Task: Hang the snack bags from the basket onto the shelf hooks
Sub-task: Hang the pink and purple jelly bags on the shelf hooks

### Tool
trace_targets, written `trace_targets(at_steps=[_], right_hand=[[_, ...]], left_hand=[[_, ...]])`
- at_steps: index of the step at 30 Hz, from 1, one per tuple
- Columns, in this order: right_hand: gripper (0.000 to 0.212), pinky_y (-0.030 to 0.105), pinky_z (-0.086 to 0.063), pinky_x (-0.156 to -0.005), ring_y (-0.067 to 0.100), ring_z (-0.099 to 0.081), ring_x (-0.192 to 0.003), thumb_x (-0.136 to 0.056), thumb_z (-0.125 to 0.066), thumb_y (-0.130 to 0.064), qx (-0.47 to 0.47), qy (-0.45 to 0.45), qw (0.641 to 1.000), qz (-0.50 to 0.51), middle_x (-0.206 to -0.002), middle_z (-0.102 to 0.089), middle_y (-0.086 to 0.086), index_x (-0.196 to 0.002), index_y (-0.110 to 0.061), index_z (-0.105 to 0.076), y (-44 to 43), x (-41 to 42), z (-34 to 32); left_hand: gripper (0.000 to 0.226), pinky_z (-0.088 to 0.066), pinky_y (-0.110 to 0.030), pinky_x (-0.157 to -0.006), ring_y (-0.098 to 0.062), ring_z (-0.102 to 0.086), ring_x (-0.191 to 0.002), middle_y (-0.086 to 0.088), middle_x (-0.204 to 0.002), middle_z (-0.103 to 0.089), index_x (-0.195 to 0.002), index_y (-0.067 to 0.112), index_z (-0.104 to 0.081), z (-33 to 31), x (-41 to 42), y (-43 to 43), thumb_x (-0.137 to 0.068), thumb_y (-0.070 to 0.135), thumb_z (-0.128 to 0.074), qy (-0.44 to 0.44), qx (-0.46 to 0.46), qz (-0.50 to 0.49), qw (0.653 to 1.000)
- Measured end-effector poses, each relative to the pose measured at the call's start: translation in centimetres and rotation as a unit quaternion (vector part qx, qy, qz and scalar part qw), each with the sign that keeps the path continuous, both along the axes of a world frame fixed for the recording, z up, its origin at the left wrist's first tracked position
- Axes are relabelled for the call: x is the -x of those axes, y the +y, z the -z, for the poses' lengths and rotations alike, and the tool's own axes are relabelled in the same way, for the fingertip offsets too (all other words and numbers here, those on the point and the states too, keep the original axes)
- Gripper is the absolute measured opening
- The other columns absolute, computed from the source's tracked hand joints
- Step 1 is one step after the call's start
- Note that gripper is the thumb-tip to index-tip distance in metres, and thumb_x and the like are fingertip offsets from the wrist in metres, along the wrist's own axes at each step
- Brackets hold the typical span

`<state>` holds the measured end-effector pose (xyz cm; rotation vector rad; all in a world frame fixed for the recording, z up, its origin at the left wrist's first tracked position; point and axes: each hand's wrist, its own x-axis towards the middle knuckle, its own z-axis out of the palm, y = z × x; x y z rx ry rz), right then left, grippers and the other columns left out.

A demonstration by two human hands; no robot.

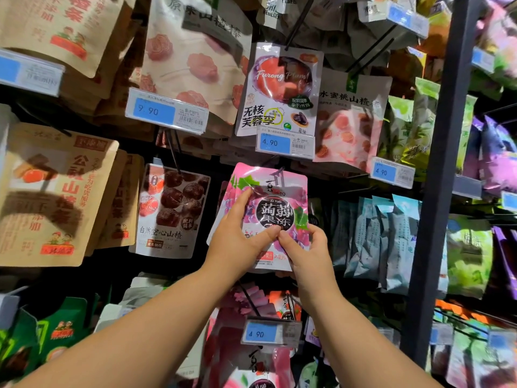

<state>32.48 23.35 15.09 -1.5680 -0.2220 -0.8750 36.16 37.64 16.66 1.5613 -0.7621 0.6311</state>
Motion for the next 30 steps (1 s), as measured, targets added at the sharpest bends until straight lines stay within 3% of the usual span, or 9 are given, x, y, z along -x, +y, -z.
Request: trace_targets(at_steps=[3, 7, 10, 14, 17, 20, 23, 27, 30], right_hand=[[0.046, 0.037, -0.049, -0.097, 0.01, -0.06, -0.108, -0.086, -0.073, -0.039, 0.018, 0.018, 1.0, 0.013, -0.115, -0.06, -0.011, -0.118, -0.037, -0.04, 0.0, -0.3, 0.1], [0.052, 0.027, -0.038, -0.088, 0.004, -0.051, -0.102, -0.091, -0.067, -0.037, 0.044, 0.02, 0.999, 0.024, -0.11, -0.048, -0.02, -0.13, -0.034, -0.033, 0.3, -0.3, -0.1], [0.062, 0.031, -0.039, -0.092, 0.013, -0.046, -0.112, -0.091, -0.067, -0.042, 0.051, 0.043, 0.997, 0.029, -0.119, -0.044, -0.014, -0.14, -0.03, -0.032, 0.2, -1.2, -0.4], [0.081, 0.05, -0.052, -0.097, 0.024, -0.06, -0.116, -0.061, -0.068, -0.071, 0.051, 0.073, 0.994, 0.059, -0.132, -0.058, 0.0, -0.129, -0.042, -0.036, 0.6, -2.4, -0.4], [0.091, 0.051, -0.052, -0.097, 0.024, -0.061, -0.116, -0.056, -0.068, -0.075, 0.048, 0.091, 0.993, 0.052, -0.13, -0.059, -0.001, -0.132, -0.037, -0.037, 0.2, -3.3, -0.1], [0.07, 0.046, -0.053, -0.094, 0.017, -0.064, -0.106, -0.063, -0.069, -0.069, 0.06, 0.094, 0.993, 0.047, -0.113, -0.066, -0.006, -0.119, -0.032, -0.05, 0.0, -2.3, -0.1], [0.038, 0.031, -0.05, -0.083, 0.01, -0.06, -0.1, -0.088, -0.066, -0.051, 0.072, 0.106, 0.991, 0.043, -0.106, -0.062, -0.012, -0.115, -0.028, -0.051, -0.8, -1.4, 0.3], [0.019, 0.039, -0.057, -0.084, 0.018, -0.063, -0.103, -0.094, -0.062, -0.042, 0.084, 0.115, 0.988, 0.05, -0.11, -0.063, -0.002, -0.106, -0.031, -0.05, -1.9, -0.4, 0.8], [0.027, 0.027, -0.059, -0.067, 0.02, -0.069, -0.089, -0.095, -0.063, -0.033, 0.067, 0.128, 0.989, 0.043, -0.105, -0.064, 0.008, -0.115, -0.022, -0.048, -2.6, 1.5, 0.9]], left_hand=[[0.086, -0.026, -0.017, -0.103, -0.002, -0.03, -0.14, 0.014, -0.155, -0.033, -0.152, 0.042, -0.024, 0.2, -0.7, 0.0, -0.083, 0.037, -0.075, 0.014, -0.01, 0.002, 1.0], [0.085, -0.028, -0.021, -0.103, -0.003, -0.032, -0.135, 0.009, -0.154, -0.035, -0.151, 0.045, -0.022, 0.4, -1.9, -0.2, -0.084, 0.038, -0.074, 0.027, -0.02, 0.003, 0.999], [0.085, -0.029, -0.027, -0.109, -0.013, -0.029, -0.144, 0.006, -0.156, -0.032, -0.152, 0.045, -0.021, 0.3, -2.9, -0.4, -0.085, 0.041, -0.073, 0.041, -0.034, -0.013, 0.998], [0.086, -0.03, -0.034, -0.114, -0.017, -0.03, -0.145, 0.003, -0.158, -0.031, -0.153, 0.042, -0.02, 0.2, -3.8, -0.9, -0.085, 0.04, -0.073, 0.058, -0.038, -0.019, 0.997], [0.085, -0.035, -0.036, -0.11, -0.02, -0.033, -0.142, -0.002, -0.156, -0.031, -0.153, 0.045, -0.018, 0.6, -4.0, -1.1, -0.086, 0.042, -0.071, 0.066, -0.041, -0.029, 0.997], [0.081, -0.042, -0.033, -0.092, -0.023, -0.045, -0.125, -0.009, -0.143, -0.038, -0.152, 0.048, -0.016, 1.3, -3.3, -1.4, -0.088, 0.045, -0.067, 0.06, -0.051, -0.069, 0.994], [0.075, -0.037, -0.029, -0.083, -0.016, -0.046, -0.1, -0.005, -0.129, -0.04, -0.152, 0.044, -0.022, 2.1, -2.0, -1.6, -0.09, 0.045, -0.064, 0.038, -0.04, -0.108, 0.993], [0.07, -0.035, -0.043, -0.107, -0.027, -0.037, -0.127, -0.006, -0.142, -0.025, -0.148, 0.032, -0.036, 3.0, -0.2, -2.3, -0.086, 0.044, -0.068, 0.033, -0.022, -0.158, 0.987], [0.06, -0.021, -0.05, -0.114, -0.029, -0.022, -0.137, -0.006, -0.148, -0.022, -0.138, 0.028, -0.048, 3.7, 1.2, -3.1, -0.084, 0.044, -0.07, 0.021, -0.019, -0.234, 0.972]])
